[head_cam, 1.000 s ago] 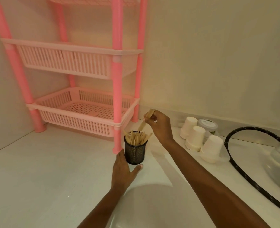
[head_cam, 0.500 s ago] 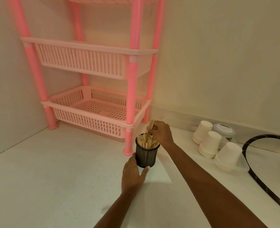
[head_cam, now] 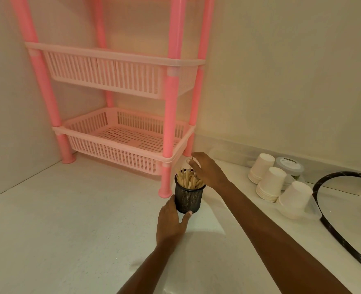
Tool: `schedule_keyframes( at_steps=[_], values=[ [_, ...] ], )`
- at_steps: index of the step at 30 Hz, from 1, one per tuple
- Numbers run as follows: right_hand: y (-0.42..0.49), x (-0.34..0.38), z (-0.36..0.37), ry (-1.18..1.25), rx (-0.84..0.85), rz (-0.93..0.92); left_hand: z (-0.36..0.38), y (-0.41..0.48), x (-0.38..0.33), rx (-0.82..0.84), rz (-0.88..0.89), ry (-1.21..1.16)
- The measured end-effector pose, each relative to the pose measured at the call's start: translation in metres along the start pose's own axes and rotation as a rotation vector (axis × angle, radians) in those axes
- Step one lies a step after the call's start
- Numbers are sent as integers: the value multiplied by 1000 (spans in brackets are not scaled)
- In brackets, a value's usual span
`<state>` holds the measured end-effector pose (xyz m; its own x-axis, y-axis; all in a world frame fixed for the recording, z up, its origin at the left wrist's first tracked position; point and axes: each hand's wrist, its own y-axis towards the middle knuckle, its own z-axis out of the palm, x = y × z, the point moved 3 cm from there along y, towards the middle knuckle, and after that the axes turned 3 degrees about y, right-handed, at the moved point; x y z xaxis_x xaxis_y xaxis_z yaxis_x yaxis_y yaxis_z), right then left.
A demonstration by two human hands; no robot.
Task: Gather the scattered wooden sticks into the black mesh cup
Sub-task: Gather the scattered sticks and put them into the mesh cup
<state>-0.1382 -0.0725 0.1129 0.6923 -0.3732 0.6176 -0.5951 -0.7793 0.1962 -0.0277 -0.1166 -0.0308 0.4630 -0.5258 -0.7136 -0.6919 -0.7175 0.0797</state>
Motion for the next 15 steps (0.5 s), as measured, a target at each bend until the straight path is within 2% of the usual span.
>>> schedule_keyframes(
  at_steps=[5, 6, 8, 10, 12, 15],
  values=[
    [-3, -1, 5, -165, 87, 90, -1, -1, 0, -16, 16, 1],
    [-5, 0, 4, -215, 76, 84, -1, -1, 0, -18, 17, 0],
    [-8, 1, -1, -242, -50, 7, -1, 0, 0, -10, 14, -5],
    [-16, 1, -7, -75, -269, -53, -1, 0, -1, -4, 13, -13],
    [-30, -3, -5, 190, -478, -24, -1, -1, -1, -9, 18, -17],
    [-58, -15, 25, 464, -618, 84, -1, -1, 0, -20, 33, -28]
  ],
)
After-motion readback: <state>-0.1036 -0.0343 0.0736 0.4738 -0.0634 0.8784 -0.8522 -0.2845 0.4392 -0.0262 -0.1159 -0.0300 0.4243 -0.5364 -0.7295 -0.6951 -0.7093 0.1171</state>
